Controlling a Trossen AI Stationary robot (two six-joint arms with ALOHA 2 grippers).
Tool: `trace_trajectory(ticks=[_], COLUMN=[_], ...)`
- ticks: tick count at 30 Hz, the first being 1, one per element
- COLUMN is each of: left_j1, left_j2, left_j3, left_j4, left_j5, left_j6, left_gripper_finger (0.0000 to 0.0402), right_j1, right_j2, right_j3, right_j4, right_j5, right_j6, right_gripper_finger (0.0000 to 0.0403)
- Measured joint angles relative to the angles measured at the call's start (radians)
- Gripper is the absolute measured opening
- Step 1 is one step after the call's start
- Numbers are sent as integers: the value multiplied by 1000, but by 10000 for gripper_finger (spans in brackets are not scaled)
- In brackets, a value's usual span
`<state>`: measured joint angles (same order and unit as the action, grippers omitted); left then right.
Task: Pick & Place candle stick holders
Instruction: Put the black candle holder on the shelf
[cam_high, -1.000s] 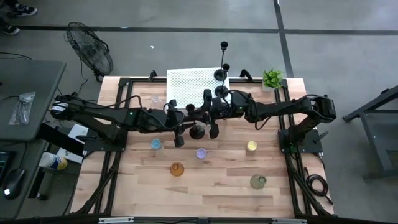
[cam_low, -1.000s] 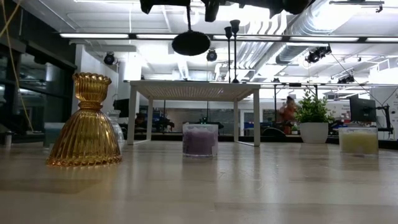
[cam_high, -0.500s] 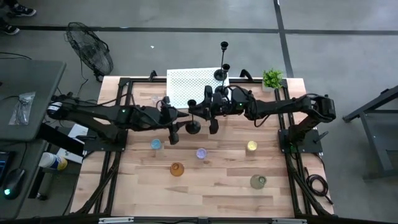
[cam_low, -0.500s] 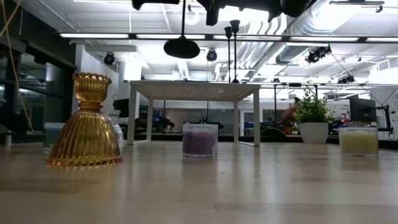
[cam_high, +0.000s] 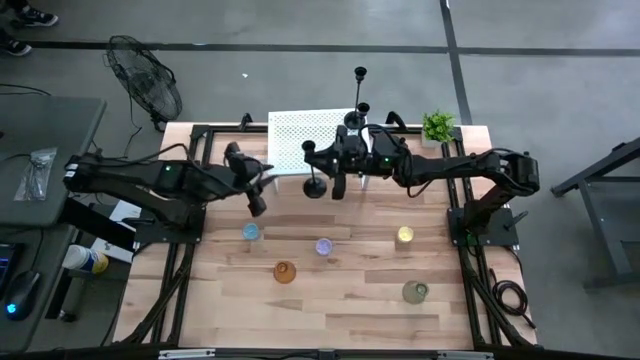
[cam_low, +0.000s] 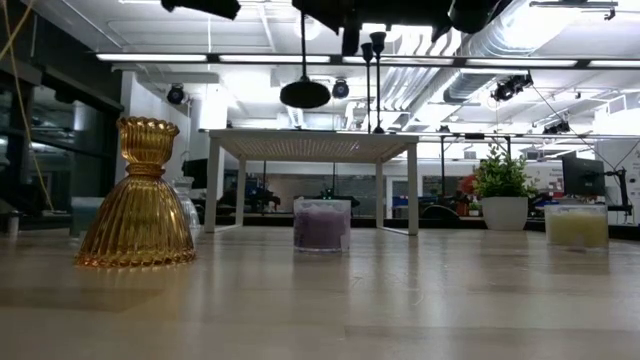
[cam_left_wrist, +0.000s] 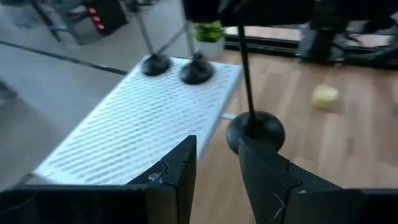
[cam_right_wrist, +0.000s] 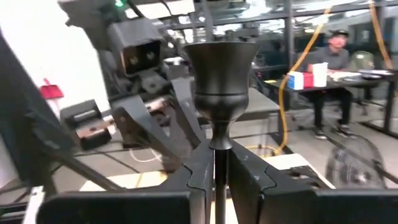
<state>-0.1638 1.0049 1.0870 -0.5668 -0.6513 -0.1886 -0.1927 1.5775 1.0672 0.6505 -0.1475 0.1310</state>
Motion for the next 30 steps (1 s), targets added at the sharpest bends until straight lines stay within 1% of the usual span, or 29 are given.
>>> trace_trajectory(ticks=[5,12,16,21,30], left_j1=[0,0,0,1,1], left_j2=[-27,-28,-28,-33,-34], left_j3=[0,0,0,0,0], left_j4=[-69,-136,-169,-227,-252], left_j5=[-89,-191,-229,-256,-261], left_j6=[0,0,0,0,0], left_gripper_finger=[117,117,117,117,117], right_j1=[-6,-49,-59,-49,-43], right_j2=[-30,-69,-70,-70,-70], right_j3=[0,0,0,0,0], right_j4=[-61,-133,-142,-192,-185], right_j5=[106,245,261,326,322], right_j6=[-23,-30,-30,-39,-45], right_gripper_finger=[33,33,33,33,33])
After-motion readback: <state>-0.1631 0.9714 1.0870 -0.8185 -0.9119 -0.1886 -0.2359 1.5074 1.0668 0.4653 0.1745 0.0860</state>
